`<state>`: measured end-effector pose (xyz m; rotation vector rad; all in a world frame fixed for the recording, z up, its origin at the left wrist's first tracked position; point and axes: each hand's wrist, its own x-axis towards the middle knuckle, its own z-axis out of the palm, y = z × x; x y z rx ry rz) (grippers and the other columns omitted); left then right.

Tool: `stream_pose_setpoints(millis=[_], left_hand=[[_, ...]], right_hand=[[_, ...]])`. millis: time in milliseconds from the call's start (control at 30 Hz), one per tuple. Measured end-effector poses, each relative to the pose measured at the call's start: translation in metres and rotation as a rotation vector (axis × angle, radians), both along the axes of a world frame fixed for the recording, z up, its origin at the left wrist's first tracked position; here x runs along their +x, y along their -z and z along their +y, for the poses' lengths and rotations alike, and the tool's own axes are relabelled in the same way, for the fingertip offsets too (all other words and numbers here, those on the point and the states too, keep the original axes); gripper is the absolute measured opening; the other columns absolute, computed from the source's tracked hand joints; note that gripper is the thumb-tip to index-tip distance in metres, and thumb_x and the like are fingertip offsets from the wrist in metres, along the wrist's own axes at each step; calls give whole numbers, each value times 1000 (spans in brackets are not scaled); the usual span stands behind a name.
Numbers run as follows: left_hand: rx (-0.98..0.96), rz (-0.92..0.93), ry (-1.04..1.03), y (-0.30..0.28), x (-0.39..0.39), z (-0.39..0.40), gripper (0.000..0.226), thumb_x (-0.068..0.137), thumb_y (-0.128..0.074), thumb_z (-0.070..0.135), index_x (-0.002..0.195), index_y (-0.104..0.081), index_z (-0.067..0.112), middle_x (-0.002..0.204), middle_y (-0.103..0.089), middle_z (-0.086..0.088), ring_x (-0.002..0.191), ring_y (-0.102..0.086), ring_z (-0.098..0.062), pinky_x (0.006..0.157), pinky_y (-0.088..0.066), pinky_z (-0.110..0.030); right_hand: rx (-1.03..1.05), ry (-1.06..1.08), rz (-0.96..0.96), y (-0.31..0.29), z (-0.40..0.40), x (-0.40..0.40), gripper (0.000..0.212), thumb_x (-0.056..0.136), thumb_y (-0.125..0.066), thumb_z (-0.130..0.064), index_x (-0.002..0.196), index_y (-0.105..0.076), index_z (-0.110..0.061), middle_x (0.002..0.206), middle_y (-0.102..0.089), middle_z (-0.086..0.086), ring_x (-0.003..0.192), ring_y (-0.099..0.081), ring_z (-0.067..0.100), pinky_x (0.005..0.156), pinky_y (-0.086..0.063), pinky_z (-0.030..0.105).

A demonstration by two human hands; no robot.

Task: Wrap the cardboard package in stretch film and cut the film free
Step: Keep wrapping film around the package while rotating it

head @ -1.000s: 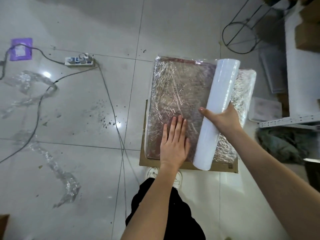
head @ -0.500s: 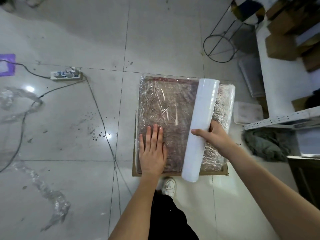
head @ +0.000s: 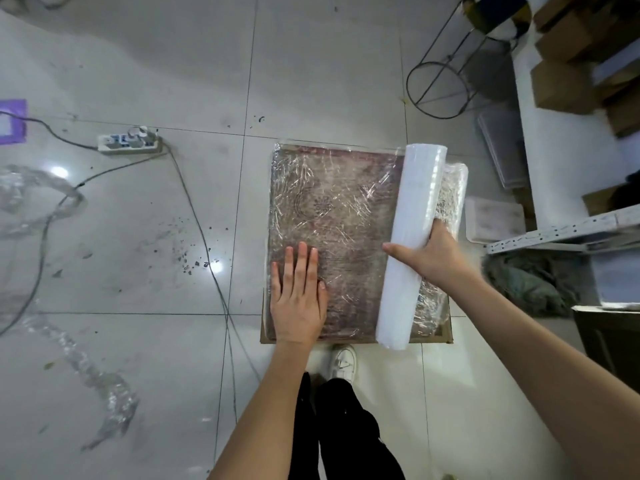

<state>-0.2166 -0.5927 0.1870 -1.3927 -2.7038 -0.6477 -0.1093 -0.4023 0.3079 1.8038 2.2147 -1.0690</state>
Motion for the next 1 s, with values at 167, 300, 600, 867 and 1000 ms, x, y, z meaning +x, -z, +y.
stream_pose_setpoints(millis=[167, 300, 600, 867, 1000], left_hand=[[67, 2, 11, -27, 30, 17, 52, 102, -24, 27, 148, -22, 2, 154, -27, -14, 144, -19, -26, 120, -6, -44], [43, 33, 151, -11, 28, 38, 55, 104, -13, 32, 153, -1, 9, 161, 3, -6, 148, 1, -18, 120, 3, -40], [22, 49, 121, -3, 21, 51, 56, 103, -7, 35, 152, 4, 10, 159, 15, -3, 148, 6, -17, 120, 5, -40], [45, 20, 145, -8, 9, 60, 57, 102, -7, 39, 152, 7, 13, 159, 15, -1, 148, 5, -17, 120, 2, -40], [18, 34, 132, -5, 16, 59, 57, 102, -7, 37, 152, 5, 12, 159, 15, -3, 148, 5, -18, 120, 4, -40]], right_hand=[[-29, 28, 73, 1, -3, 8, 85, 63, -82, -49, 124, -42, -6, 109, -49, 0, 102, -55, 22, 87, -50, 40], [-24, 53, 147, 5, -13, 6, 102, 51, -78, -66, 126, -40, -9, 117, -51, 3, 105, -56, 22, 88, -51, 44], [-11, -58, 173, 4, -11, 13, 79, 64, -84, -39, 122, -39, -10, 119, -49, 4, 109, -52, 23, 89, -48, 46], [-30, 82, 314, 1, -16, 10, 71, 71, -83, -18, 112, -25, -10, 91, -39, -13, 96, -48, 16, 74, -38, 22], [48, 145, 117, 4, -9, 13, 90, 69, -76, -53, 128, -26, -7, 121, -53, 8, 112, -54, 31, 90, -46, 46]])
